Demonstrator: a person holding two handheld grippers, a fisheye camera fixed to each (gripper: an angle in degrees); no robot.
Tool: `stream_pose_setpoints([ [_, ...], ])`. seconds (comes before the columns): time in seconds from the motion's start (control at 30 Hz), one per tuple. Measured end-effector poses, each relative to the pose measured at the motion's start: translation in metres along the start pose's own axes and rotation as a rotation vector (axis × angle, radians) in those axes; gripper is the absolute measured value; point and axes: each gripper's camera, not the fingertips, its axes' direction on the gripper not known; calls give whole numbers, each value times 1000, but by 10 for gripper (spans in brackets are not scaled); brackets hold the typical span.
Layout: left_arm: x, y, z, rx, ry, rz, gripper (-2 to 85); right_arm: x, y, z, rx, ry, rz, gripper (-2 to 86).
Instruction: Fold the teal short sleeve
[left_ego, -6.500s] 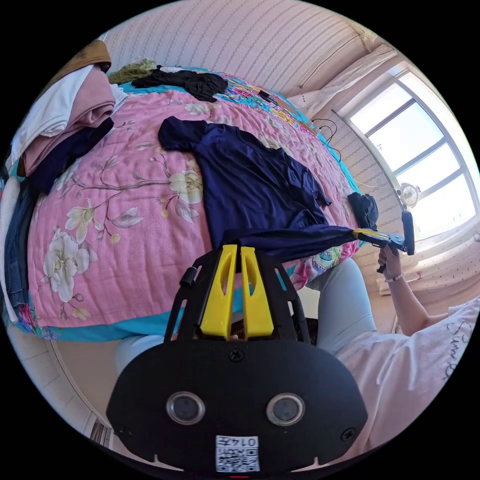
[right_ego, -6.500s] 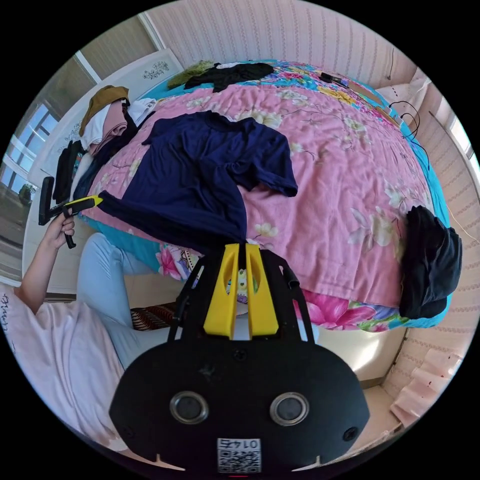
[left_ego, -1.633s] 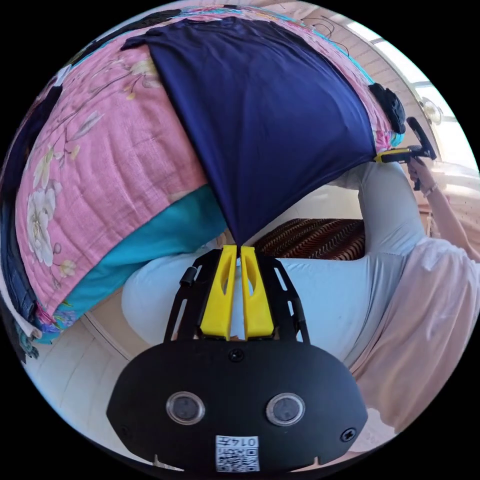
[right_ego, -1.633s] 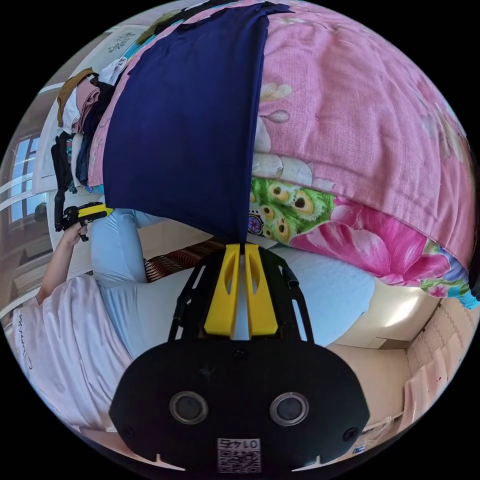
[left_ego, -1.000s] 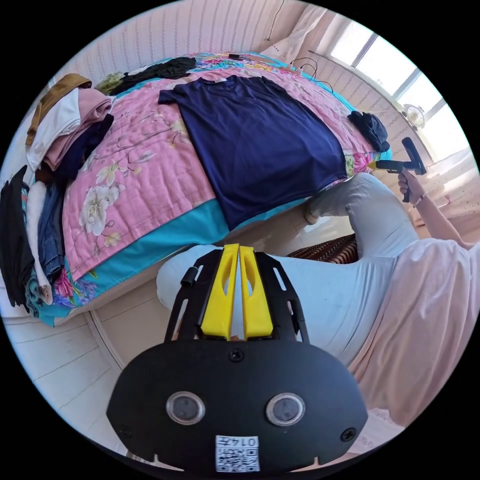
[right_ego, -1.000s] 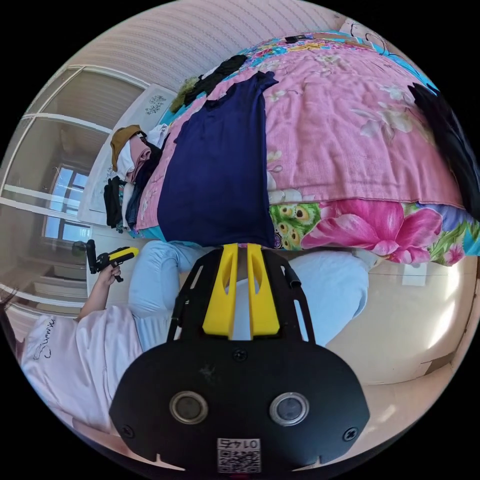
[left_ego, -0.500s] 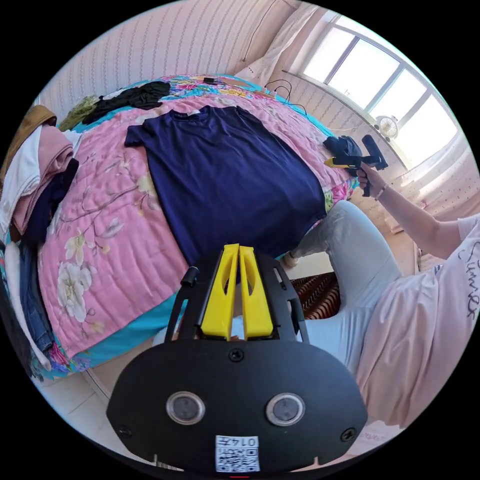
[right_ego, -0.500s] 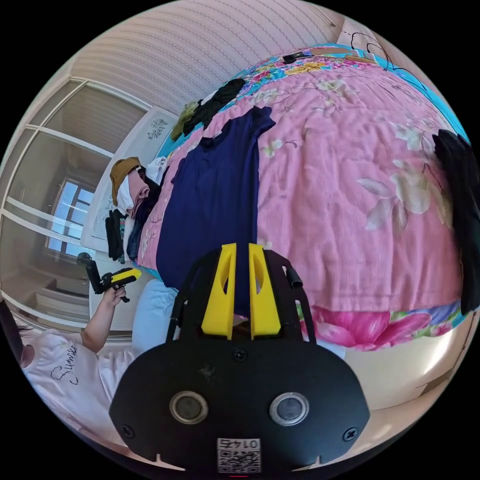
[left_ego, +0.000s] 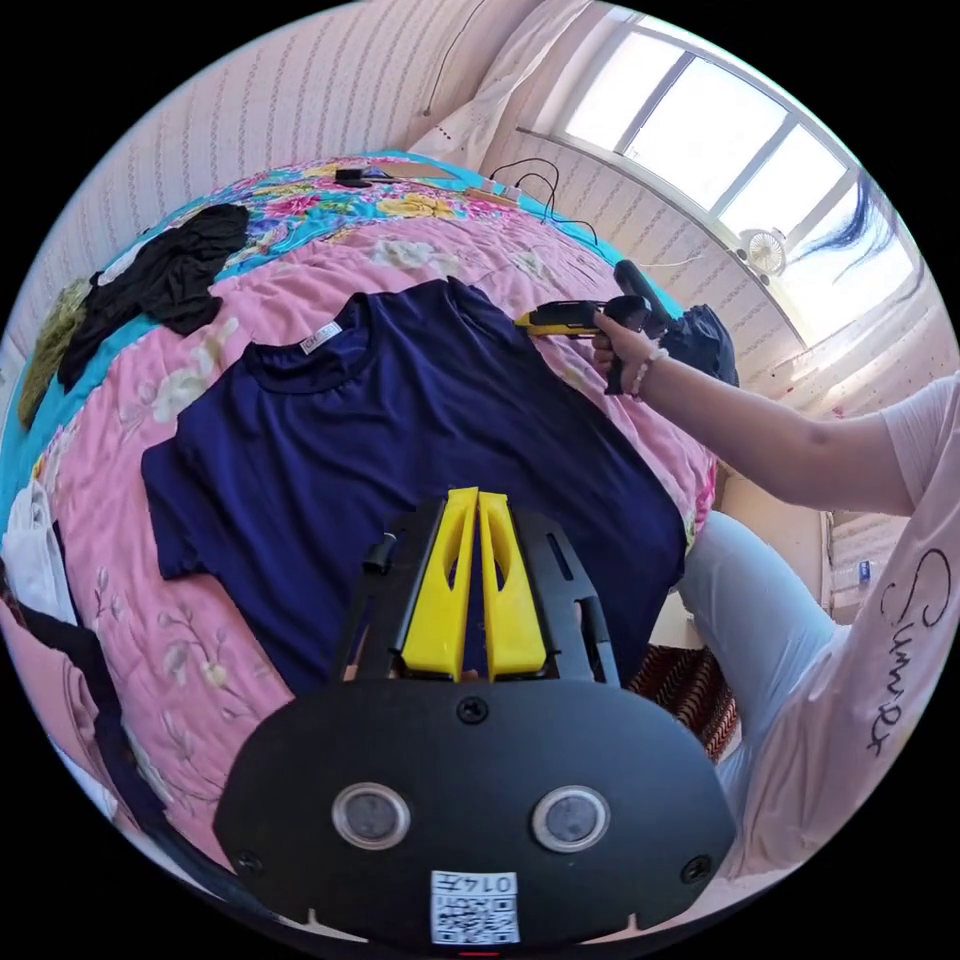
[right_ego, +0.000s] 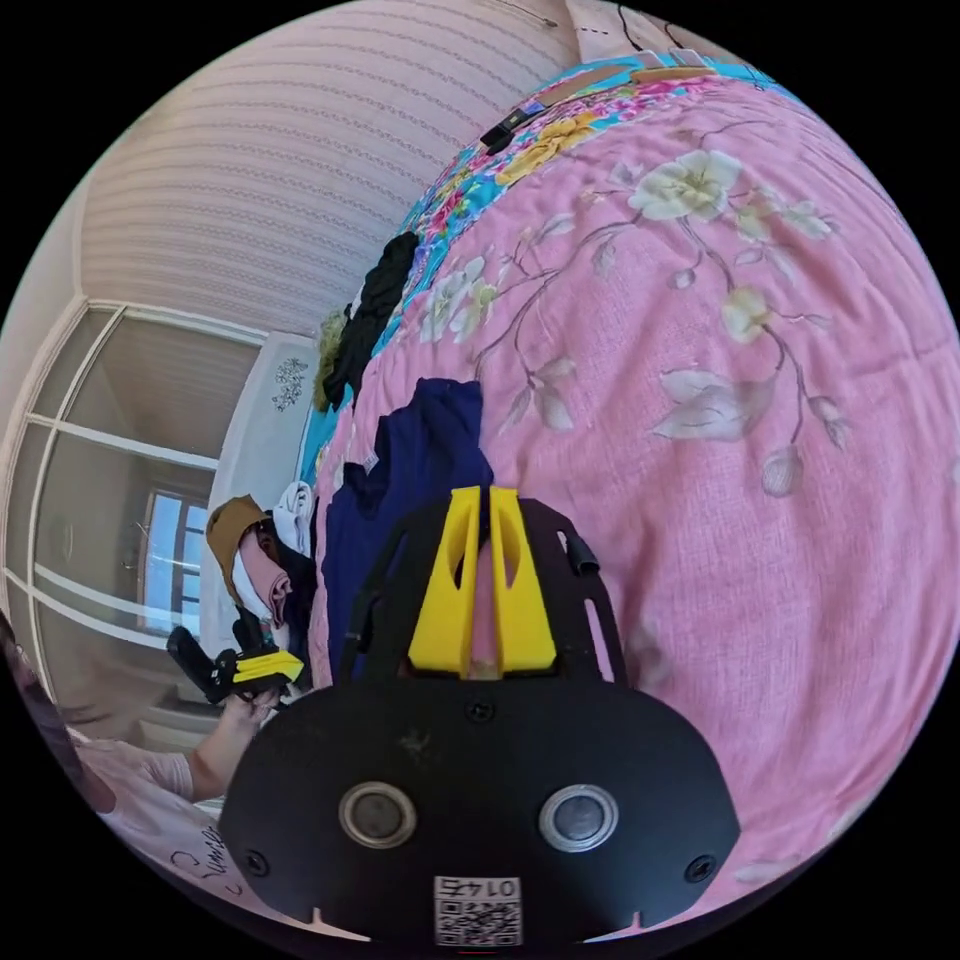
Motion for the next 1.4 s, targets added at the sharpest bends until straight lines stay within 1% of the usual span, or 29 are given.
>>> stream_pose_setpoints([
  [0.07,3,-46,12,-23,24,22,-10,7,7,-29,112,-55,49,13],
  [0.1,4,-58,15,-27,27,30,-10,8,10,-38,140,-52,62,11],
  [0.17,9,-109,28,-27,56,61,-10,10,24,-66,192,-29,95,7],
  [0.2,11,-122,31,-25,64,67,-10,11,27,-70,188,-19,104,6],
  [0.27,17,-180,51,-22,82,106,-9,18,30,-78,181,9,127,6],
  [0.4,29,-271,89,-39,63,177,-7,32,22,-78,143,25,188,15],
  [0.53,51,-371,131,-39,72,240,19,36,8,-78,166,-33,196,30],
  [0.6,60,-408,157,-80,80,255,43,37,-1,-73,155,-63,198,34],
  [0.67,69,-443,201,-206,49,270,50,34,-14,-65,126,-71,186,33],
  [0.7,70,-448,210,-241,29,275,48,32,-17,-63,118,-67,183,31],
  [0.73,71,-456,222,-276,-12,279,20,29,-22,-60,105,-59,171,24],
  [0.77,70,-462,222,-263,-26,269,3,27,-28,-57,81,-56,159,13],
  [0.83,68,-464,211,-202,-5,277,-4,23,-33,-53,63,-61,144,7],
  [0.87,65,-465,209,-191,-30,275,-5,20,-36,-50,57,-76,124,5],
  [0.93,58,-465,217,-225,-79,270,-3,19,-39,-42,27,-74,123,3],
  [0.97,53,-465,226,-267,-81,263,2,18,-41,-38,15,-67,118,2],
  [1.0,50,-466,228,-266,-68,254,4,17,-42,-36,13,-65,116,2],
  [1.03,47,-471,226,-233,-38,231,16,17,-44,-33,14,-66,115,3],
  [1.13,45,-487,224,-244,-21,209,46,15,-49,-27,11,-71,104,6],
  [1.27,58,-514,209,-198,-31,268,53,7,-54,-23,18,-34,86,28],
  [1.4,74,-539,214,-178,-37,325,52,0,-59,-17,35,14,71,55],
])
